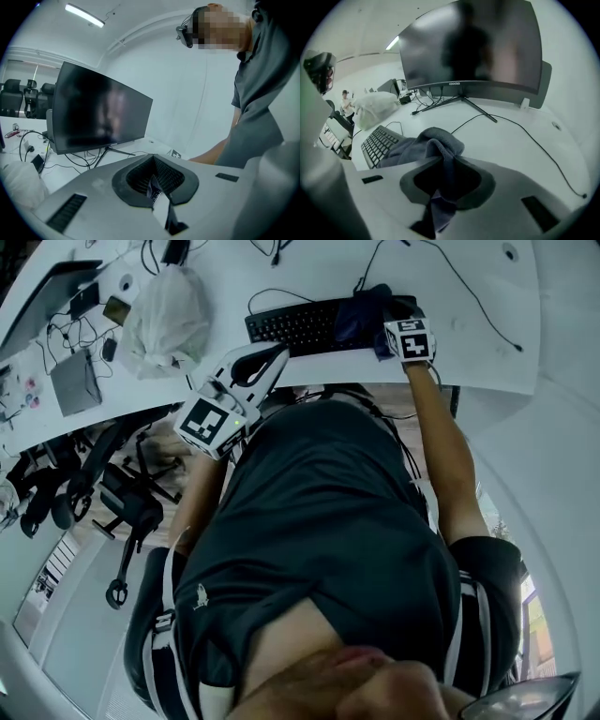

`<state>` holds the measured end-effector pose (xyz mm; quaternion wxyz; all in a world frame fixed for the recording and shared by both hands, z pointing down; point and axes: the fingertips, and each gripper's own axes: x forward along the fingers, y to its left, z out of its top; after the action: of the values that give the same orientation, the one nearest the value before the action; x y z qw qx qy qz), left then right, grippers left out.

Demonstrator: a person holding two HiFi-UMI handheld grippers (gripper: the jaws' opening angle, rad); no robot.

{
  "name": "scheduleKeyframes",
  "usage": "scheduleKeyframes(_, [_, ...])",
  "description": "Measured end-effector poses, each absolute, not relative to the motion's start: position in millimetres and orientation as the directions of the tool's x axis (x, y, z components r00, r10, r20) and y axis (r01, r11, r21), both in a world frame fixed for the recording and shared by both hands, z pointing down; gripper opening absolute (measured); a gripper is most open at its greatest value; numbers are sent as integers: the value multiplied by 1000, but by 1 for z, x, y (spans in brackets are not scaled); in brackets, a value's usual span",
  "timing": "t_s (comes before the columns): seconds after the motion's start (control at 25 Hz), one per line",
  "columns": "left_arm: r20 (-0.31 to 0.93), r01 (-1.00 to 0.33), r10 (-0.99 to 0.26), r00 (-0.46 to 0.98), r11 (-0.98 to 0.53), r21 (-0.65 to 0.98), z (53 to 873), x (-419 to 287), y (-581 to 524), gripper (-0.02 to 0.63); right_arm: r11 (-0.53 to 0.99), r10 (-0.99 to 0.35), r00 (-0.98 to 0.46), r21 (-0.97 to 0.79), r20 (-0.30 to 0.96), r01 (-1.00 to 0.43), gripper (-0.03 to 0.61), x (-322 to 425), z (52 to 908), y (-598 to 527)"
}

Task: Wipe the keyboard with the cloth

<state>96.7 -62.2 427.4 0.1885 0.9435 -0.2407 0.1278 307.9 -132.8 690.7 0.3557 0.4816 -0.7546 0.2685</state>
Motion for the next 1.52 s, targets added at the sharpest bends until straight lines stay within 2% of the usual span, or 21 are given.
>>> scheduleKeyframes(0.24, [352,-527,-419,837,-789,316,432,87,-69,5,391,-451,-332,-151,829,-908,66,294,698,-25])
scheduleKeyframes(0.48, [357,-488,-376,855,-817,309,435,105,-73,5,341,-609,-230,-12,759,-940,66,337,674,-128])
scheduleKeyframes(0.6, [342,-473,-373,863,-834,285,425,119,-80,5,331,-546,-239,-55,803,-942,66,349,690,-130])
scheduleKeyframes(0.84, [351,-524,-421,836,-802,287,428,105,-89,5,361,-424,-297,-141,855,-922,66,330,700,-10])
scheduleKeyframes(1.0, [377,-522,-405,833,-802,291,439,102,-86,5,362,-563,-252,-40,787,-931,66,352,672,-83])
scheduleKeyframes(1.08, [377,-519,-404,833,-808,281,439,105,-90,5,381,-570,-254,-22,781,-924,66,357,677,-129])
scheduleKeyframes(1.2, [361,-531,-434,825,-813,238,429,106,-105,5,363,-534,-250,-48,807,-930,66,368,695,-152])
scheduleKeyframes(1.4, [337,-620,-543,769,-762,188,411,58,-128,5,363,-493,-218,-29,842,-931,66,358,695,-49])
scheduleKeyframes(1.52, [332,-682,-607,722,-706,192,412,18,-131,5,384,-447,-246,-64,860,-921,66,352,689,-39])
